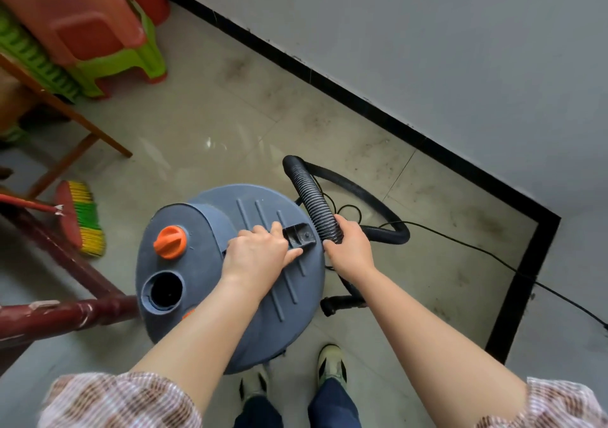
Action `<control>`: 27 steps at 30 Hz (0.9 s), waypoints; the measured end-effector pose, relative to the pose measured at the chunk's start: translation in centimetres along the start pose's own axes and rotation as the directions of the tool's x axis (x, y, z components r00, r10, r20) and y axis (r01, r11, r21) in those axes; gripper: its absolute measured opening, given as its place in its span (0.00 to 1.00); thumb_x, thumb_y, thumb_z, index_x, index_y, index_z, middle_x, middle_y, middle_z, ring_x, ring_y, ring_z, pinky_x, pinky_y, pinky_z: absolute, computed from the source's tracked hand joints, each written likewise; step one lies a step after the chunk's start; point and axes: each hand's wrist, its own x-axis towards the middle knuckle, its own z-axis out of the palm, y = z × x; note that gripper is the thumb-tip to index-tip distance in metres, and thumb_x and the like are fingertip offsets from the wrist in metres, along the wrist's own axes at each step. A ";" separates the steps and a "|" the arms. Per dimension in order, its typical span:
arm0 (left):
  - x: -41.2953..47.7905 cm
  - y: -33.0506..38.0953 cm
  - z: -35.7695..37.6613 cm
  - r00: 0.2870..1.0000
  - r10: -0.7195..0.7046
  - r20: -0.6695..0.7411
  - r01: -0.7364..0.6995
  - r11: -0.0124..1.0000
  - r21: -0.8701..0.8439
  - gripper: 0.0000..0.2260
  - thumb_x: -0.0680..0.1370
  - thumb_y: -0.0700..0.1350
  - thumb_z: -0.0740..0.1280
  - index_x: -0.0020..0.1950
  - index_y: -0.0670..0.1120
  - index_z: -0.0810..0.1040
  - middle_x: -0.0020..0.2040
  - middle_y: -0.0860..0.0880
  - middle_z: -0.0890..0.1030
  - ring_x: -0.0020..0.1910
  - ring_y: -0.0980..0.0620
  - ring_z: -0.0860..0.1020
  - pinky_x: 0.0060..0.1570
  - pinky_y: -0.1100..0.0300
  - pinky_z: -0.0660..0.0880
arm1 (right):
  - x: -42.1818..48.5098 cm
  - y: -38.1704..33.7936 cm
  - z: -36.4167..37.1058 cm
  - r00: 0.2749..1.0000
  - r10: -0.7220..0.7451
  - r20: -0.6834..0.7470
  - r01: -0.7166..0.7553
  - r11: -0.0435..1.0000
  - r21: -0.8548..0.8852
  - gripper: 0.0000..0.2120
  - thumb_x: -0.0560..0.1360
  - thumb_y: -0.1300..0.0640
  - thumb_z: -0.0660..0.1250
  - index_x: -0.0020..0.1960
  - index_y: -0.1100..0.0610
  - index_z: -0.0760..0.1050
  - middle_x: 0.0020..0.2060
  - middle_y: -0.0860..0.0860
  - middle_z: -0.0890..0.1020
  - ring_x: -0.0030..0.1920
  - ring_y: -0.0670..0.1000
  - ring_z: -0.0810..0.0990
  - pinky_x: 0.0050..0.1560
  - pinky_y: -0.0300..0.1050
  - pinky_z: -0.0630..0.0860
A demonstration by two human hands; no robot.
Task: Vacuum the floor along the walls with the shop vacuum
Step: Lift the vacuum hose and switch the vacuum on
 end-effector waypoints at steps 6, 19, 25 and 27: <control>-1.0 1.7 -0.4 0.986 0.084 0.145 -0.028 0.936 -0.351 0.21 0.82 0.60 0.56 0.55 0.43 0.76 0.47 0.47 0.79 0.51 0.45 0.81 0.38 0.55 0.70 | -1.8 0.4 0.1 0.994 0.099 -0.047 -0.100 0.995 -0.014 0.27 0.76 0.61 0.62 0.73 0.45 0.68 0.61 0.52 0.78 0.68 0.57 0.67 0.69 0.57 0.66; -3.8 -0.8 1.5 0.798 0.451 0.400 0.114 0.539 -0.835 0.16 0.76 0.40 0.65 0.32 0.44 0.63 0.36 0.43 0.74 0.40 0.41 0.73 0.28 0.57 0.63 | -7.7 1.2 2.0 0.915 0.370 -0.160 -0.364 0.929 0.067 0.22 0.79 0.55 0.64 0.72 0.49 0.71 0.66 0.52 0.78 0.67 0.57 0.73 0.61 0.44 0.71; -4.2 0.0 1.4 0.795 0.477 0.376 0.071 0.542 -0.837 0.14 0.78 0.45 0.67 0.35 0.43 0.68 0.39 0.45 0.76 0.42 0.43 0.74 0.39 0.55 0.69 | -9.1 1.6 3.2 0.874 0.439 -0.209 -0.412 0.897 0.160 0.24 0.80 0.56 0.61 0.76 0.48 0.65 0.70 0.54 0.74 0.71 0.60 0.67 0.74 0.48 0.60; -3.8 -0.2 1.3 0.774 0.505 0.382 0.027 0.577 -0.816 0.14 0.78 0.47 0.68 0.35 0.44 0.70 0.38 0.46 0.76 0.41 0.43 0.75 0.37 0.56 0.70 | -9.1 1.8 3.3 0.875 0.442 -0.198 -0.410 0.894 0.183 0.25 0.81 0.56 0.60 0.77 0.49 0.64 0.71 0.54 0.73 0.73 0.60 0.63 0.74 0.48 0.57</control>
